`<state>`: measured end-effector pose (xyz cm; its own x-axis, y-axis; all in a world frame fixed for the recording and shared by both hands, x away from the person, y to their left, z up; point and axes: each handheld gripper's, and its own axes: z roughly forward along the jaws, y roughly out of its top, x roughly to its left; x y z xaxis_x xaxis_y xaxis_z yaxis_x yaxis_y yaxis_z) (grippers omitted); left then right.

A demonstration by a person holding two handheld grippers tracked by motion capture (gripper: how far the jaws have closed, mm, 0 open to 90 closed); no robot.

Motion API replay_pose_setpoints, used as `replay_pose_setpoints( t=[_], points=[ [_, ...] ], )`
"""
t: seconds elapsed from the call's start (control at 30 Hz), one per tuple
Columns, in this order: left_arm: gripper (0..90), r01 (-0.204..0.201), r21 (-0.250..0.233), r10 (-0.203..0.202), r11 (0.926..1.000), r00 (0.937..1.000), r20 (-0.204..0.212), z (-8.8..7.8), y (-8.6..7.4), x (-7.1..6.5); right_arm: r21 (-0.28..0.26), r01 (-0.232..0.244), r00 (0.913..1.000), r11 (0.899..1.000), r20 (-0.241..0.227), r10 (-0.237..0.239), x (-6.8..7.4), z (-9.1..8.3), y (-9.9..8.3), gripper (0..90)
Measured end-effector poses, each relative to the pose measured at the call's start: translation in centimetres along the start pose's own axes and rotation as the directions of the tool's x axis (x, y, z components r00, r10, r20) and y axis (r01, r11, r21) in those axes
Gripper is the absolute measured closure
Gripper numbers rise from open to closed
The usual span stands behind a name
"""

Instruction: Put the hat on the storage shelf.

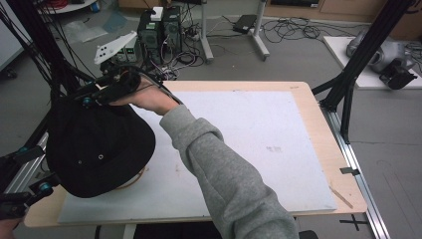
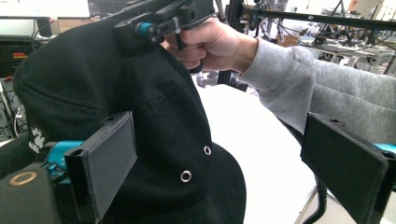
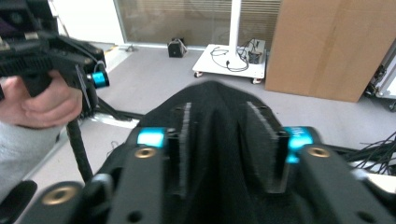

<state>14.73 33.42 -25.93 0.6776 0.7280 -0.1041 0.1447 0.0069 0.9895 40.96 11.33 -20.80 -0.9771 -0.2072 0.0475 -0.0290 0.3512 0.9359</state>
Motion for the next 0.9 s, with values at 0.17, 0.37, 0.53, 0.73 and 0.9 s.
replay_pose_setpoints(
  t=[0.17, 0.37, 0.53, 0.73, 0.9],
  points=[
    [10.8, -0.005, 0.007, 0.005, 1.0000, 1.0000, 0.005, 0.2, 0.0, -0.1, -0.055, -0.084, 0.9964, 0.995, -0.013, 0.083, -0.5, -0.8, 0.0, 25.3],
    [10.8, -0.001, 0.012, 0.001, 0.9999, 1.0000, 0.007, 0.5, 0.0, -0.1, -0.063, -0.103, 0.9947, 0.993, -0.012, 0.102, -0.7, -1.5, -0.1, 10.5],
    [10.8, -0.005, 0.013, 0.004, 0.9999, 1.0000, 0.007, 0.6, 0.0, -0.1, -0.050, -0.083, 0.9966, 0.995, -0.005, 0.083, -0.4, -1.6, 0.0, 10.5],
    [10.8, -0.003, 0.008, 0.003, 1.0000, 1.0000, 0.002, 0.3, 0.0, 0.0, -0.032, -0.074, 0.9969, 0.997, 0.027, 0.075, -0.2, -2.5, -0.2, 10.6],
    [10.8, -0.001, 0.007, 0.001, 1.0000, 1.0000, 0.002, 0.3, 0.0, 0.1, -0.045, -0.071, 0.9964, 0.996, 0.042, 0.073, 0.0, -3.9, -0.7, 10.6]
  ],
)
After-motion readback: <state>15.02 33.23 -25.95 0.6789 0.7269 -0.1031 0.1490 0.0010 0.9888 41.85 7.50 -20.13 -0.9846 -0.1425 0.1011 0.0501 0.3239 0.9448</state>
